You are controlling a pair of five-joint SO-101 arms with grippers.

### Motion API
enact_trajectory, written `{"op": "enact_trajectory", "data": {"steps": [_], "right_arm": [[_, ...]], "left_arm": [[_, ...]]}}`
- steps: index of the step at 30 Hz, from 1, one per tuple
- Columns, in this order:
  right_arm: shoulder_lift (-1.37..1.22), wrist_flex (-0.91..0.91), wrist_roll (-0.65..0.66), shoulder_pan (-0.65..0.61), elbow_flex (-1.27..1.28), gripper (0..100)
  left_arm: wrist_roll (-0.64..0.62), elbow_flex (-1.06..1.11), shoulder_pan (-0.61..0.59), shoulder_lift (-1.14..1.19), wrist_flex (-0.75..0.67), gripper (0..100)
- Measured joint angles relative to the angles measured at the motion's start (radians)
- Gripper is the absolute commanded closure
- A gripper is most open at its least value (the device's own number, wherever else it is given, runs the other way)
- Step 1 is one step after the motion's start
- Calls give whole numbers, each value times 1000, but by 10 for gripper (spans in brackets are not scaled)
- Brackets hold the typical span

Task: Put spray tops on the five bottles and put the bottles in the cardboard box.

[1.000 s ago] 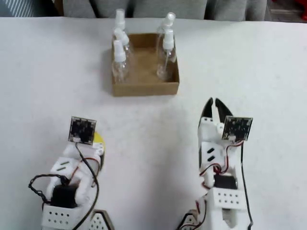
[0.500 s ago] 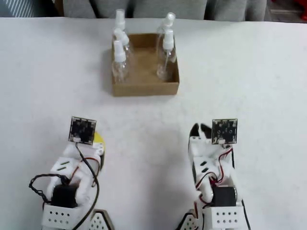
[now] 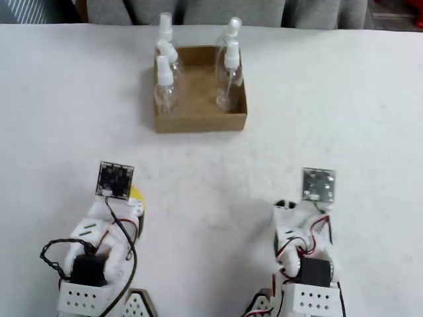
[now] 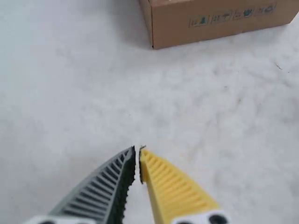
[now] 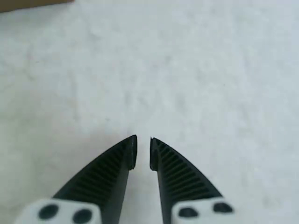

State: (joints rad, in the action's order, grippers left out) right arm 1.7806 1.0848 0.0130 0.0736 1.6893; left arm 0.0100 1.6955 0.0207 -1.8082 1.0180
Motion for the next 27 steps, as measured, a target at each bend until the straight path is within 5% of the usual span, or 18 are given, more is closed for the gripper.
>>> {"op": "enact_trajectory", "data": {"steps": [6,16,27], "right_arm": [[0,143,0,78,0,984],[0,155,0,-252,0,984],[0,158,0,-281,0,984]], "left_arm": [[0,0,0,0,94,976],[0,0,0,0,138,974],[0,0,0,0,264,976]]}}
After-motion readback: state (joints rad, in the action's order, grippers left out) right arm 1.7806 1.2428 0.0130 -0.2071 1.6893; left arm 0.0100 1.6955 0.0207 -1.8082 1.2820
